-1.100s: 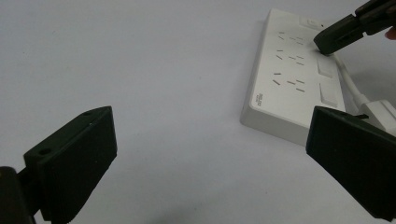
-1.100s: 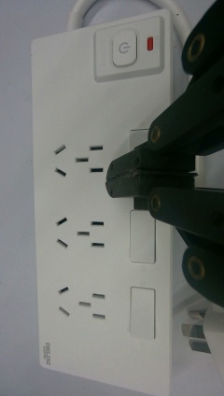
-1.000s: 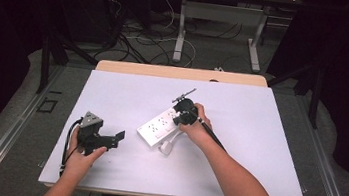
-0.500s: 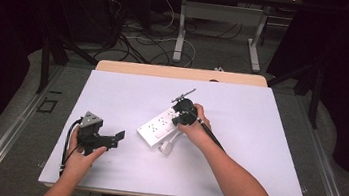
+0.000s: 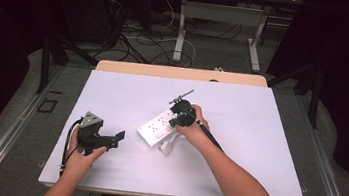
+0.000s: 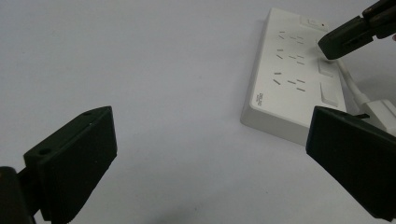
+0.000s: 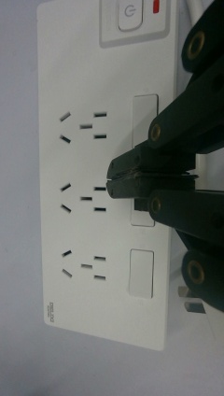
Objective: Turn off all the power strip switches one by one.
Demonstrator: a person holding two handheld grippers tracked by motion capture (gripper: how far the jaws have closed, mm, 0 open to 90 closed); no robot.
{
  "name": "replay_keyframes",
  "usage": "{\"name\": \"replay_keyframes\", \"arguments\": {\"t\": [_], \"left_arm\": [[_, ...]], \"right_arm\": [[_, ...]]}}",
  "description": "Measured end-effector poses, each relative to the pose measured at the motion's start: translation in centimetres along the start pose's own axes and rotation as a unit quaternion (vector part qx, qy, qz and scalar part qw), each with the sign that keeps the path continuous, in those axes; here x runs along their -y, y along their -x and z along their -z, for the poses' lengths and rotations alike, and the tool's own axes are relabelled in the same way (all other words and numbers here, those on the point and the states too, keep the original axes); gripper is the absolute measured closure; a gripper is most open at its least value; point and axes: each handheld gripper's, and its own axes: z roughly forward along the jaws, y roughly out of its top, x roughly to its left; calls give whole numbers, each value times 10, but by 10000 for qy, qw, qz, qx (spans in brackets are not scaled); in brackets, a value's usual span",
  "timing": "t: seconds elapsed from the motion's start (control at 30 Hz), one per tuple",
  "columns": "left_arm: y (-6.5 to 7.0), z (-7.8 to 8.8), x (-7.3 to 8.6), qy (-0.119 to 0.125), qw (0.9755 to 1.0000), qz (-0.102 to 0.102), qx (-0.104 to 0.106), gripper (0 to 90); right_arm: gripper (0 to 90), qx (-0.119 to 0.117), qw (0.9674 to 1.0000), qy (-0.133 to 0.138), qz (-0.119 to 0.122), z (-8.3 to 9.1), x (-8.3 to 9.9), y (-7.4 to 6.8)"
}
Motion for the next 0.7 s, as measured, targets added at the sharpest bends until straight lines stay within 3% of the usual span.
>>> {"name": "replay_keyframes", "arguments": {"t": [0.17,0.2,0.23,0.7], "left_arm": [[0,0,0,2,10000,-1,0,17],[0,0,0,0,10000,6,-2,17],[0,0,0,3,10000,10,0,17],[0,0,0,-1,10000,7,2,17]], "right_arm": [[890,-4,10000,13,88,-1,0,-3],[890,-40,9997,218,69,-3,1,-4],[890,-41,9999,-7,113,0,0,-5],[889,-124,9997,-33,221,-3,-1,-14]]}}
